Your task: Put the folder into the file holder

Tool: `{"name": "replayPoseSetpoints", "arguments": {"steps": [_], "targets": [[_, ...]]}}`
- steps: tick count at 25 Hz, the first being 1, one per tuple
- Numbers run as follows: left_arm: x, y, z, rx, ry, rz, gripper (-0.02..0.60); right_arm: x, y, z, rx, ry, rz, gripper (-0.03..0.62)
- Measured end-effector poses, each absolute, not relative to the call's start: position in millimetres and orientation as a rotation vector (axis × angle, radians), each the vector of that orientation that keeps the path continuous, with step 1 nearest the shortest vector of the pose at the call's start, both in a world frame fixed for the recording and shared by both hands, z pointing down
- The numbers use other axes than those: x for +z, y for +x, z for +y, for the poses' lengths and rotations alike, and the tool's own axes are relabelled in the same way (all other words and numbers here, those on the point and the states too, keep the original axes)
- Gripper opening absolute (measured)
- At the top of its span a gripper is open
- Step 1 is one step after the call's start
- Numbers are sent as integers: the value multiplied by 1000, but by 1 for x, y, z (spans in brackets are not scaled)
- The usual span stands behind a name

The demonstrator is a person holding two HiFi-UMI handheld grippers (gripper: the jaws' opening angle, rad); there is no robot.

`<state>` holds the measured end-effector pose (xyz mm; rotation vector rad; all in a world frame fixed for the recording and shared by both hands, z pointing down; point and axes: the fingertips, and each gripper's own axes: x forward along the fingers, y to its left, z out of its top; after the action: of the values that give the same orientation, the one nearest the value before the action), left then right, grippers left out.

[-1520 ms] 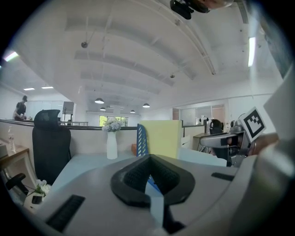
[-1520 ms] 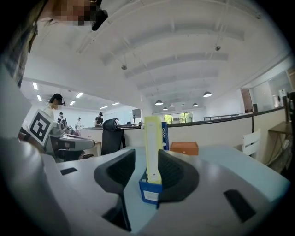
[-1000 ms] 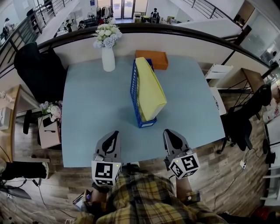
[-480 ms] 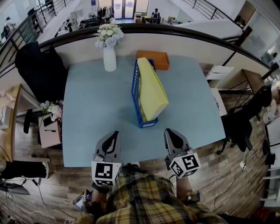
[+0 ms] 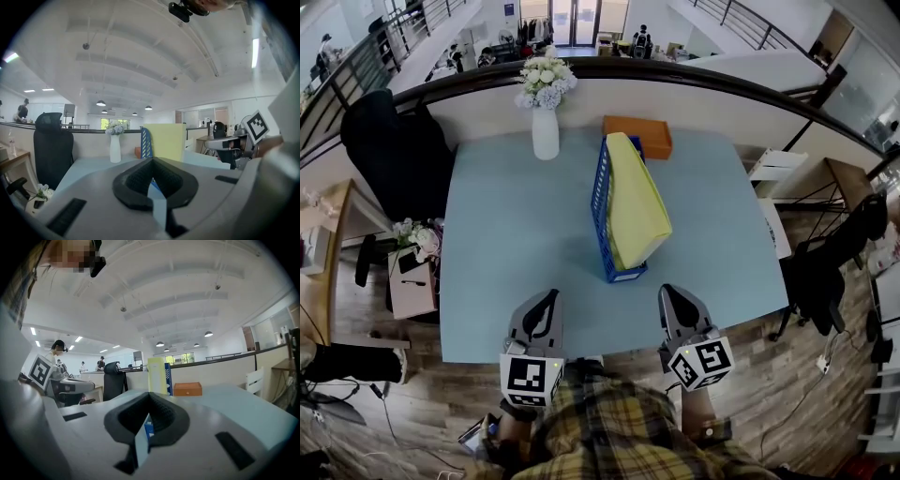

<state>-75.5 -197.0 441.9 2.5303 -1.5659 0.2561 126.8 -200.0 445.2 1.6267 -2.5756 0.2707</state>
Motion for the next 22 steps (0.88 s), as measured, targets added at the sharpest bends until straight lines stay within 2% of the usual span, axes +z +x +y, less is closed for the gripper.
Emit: {"name": "replayPoseSetpoints", "arguments": {"steps": [22], "targets": [[442,-79,-203,261,2526,-1590,-5,444,126,-207,256,1614,-2577,2]]}}
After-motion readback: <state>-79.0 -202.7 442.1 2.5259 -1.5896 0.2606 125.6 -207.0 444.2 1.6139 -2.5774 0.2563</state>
